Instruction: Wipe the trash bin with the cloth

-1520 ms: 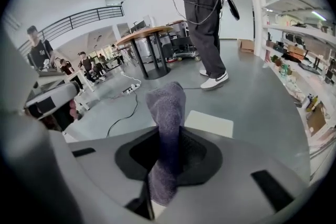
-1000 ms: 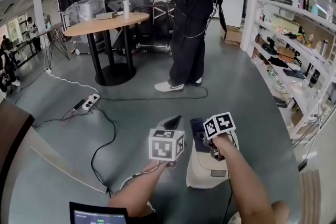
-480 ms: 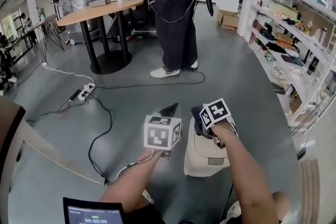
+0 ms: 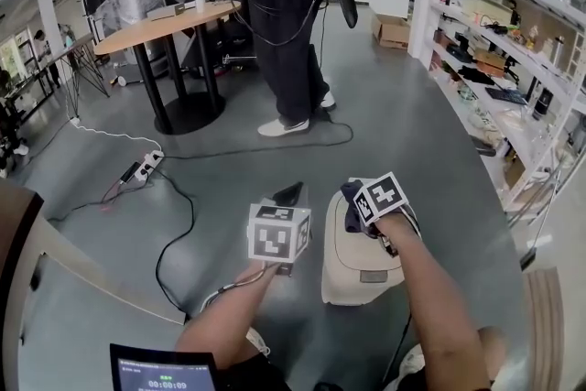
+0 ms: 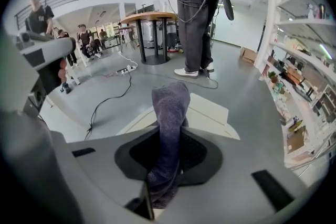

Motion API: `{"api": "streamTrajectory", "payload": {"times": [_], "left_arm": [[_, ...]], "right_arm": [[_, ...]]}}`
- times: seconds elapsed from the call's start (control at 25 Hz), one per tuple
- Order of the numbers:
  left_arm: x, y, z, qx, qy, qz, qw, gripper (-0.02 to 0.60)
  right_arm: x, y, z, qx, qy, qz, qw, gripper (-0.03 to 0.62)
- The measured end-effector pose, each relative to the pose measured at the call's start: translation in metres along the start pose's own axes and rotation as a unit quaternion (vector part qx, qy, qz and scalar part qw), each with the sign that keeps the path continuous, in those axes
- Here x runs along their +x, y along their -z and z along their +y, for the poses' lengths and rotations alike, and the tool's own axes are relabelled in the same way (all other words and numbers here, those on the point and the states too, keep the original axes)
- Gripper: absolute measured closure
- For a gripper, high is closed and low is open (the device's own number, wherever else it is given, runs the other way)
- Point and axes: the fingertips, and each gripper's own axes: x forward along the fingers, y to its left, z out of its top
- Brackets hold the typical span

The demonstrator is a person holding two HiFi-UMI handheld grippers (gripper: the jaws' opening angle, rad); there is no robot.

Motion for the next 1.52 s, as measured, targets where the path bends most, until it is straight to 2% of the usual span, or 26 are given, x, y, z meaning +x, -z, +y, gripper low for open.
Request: {"api": "streamTrajectory", "payload": {"times": [0.12, 0.28, 0.4, 0.52, 0.72, 1.0, 1.24, 1.52], "left_arm": [[0.001, 0.005, 0.0, 0.005, -0.006, 0.015, 0.9999, 0.584], [0.004, 0.005, -0.008, 0.007, 0.005, 0.013, 0.9999, 0.584], [0.003, 0.007, -0.007, 0.009, 0.006, 0.017, 0.9998, 0.584], [0.009, 0.016, -0.011, 0.011, 0.01, 0.039, 0.9991, 0.584], [0.015, 0.017, -0.018, 0.01, 0.018, 0.046, 0.9987, 0.584], [0.014, 0.013, -0.028, 0.005, 0.028, 0.039, 0.9988, 0.583], [0.017, 0.013, -0.038, 0.002, 0.033, 0.039, 0.9987, 0.583], [0.018, 0.013, -0.041, 0.004, 0.039, 0.04, 0.9984, 0.584]], "right_arm": [[-0.006, 0.006, -0.01, -0.007, 0.009, 0.005, 1.0, 0.519], [-0.011, 0.019, -0.03, 0.013, 0.02, 0.004, 1.0, 0.519], [-0.012, 0.02, -0.036, -0.006, 0.039, 0.009, 0.999, 0.519], [-0.018, 0.029, -0.046, -0.012, 0.055, 0.017, 0.998, 0.519], [-0.03, 0.042, -0.062, -0.004, 0.081, 0.0, 0.997, 0.519], [-0.033, 0.052, -0.074, 0.041, 0.071, -0.026, 0.996, 0.519], [-0.038, 0.064, -0.092, 0.026, 0.097, -0.009, 0.995, 0.519], [-0.04, 0.075, -0.103, 0.077, 0.08, -0.038, 0.993, 0.519]]}}
